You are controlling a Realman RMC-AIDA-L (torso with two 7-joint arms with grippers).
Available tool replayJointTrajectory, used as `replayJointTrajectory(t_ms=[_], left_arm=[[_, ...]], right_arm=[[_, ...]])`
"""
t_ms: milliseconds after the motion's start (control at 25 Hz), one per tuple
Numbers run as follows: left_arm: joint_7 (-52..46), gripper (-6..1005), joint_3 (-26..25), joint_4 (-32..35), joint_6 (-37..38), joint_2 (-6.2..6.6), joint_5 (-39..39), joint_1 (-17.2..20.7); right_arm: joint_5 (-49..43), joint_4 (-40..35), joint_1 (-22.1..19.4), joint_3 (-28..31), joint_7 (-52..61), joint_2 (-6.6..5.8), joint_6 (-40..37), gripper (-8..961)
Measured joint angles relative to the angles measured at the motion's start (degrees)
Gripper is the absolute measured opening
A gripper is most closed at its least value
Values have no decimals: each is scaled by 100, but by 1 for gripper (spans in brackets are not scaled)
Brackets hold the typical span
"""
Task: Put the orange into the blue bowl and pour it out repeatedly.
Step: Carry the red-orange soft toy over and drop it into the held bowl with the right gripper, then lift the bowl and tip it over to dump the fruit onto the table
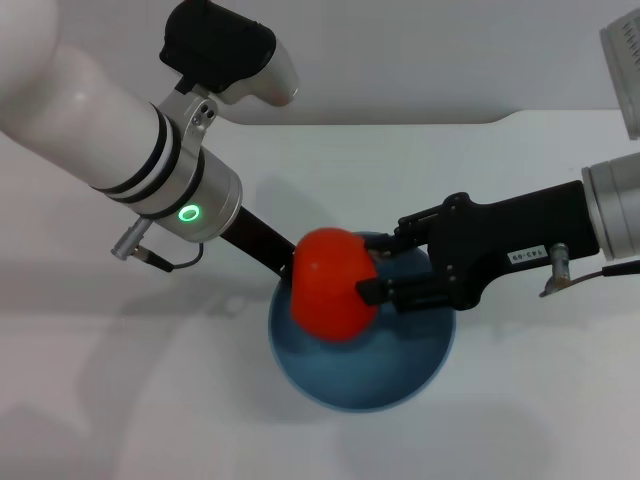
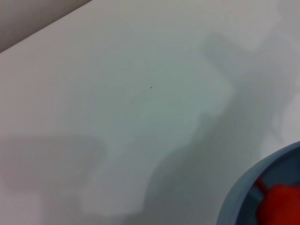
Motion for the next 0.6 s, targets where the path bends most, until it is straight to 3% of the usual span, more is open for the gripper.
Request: replayJointTrajectory(t_ms=[400,600], left_arm=[[18,-1,-30,-2,58,1,21,-51],[23,-1,-56,330,-253,0,298,192]], right_arm=[[-134,-135,-19,191,203,-2,-7,497],[-123,-299,-193,887,491,22,7,497]])
